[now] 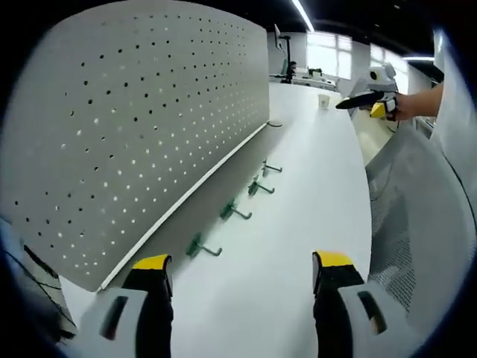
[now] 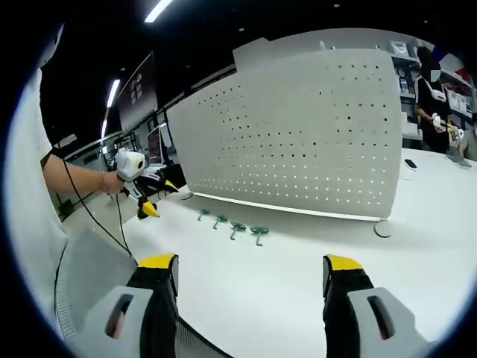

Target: Insert the hook assembly into the mounting plate slot until the hook locks in place.

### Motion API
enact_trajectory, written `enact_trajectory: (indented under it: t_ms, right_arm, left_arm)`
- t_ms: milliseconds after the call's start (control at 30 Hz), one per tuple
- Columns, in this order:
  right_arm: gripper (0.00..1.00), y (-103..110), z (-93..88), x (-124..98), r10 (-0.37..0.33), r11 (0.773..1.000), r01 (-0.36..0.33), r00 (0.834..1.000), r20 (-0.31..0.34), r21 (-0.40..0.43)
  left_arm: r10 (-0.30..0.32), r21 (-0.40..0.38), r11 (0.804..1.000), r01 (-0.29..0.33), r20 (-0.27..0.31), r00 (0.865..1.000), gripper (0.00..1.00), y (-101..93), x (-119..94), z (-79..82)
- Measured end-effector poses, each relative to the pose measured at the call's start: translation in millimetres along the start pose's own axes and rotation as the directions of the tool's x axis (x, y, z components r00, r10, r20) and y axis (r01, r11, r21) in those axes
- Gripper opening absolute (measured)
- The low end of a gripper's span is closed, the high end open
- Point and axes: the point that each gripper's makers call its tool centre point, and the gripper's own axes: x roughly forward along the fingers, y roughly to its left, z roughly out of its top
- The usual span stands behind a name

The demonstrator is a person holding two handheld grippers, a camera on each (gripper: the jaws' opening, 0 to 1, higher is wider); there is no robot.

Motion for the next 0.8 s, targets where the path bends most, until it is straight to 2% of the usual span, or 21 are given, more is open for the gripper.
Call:
enact_trajectory:
  t_ms: [333, 800]
  right_arm:
    - [0.77, -1, -0.7, -3, -0.007, 1.0, 0.007, 1.0, -0.004, -0.003]
    - [0.77, -1, -4.2, -5, -0.014, 1.0, 0.014, 1.0, -0.007, 0.009]
  left_arm:
    - [-0.056, 0.062, 0.996, 0.059, -0.056, 0.997, 0.8, 9.5, 15, -2.7]
    - [-0.11, 0.143, 0.981, 0.134, -0.163, 0.981, 0.8, 19.6, 37, -13.7]
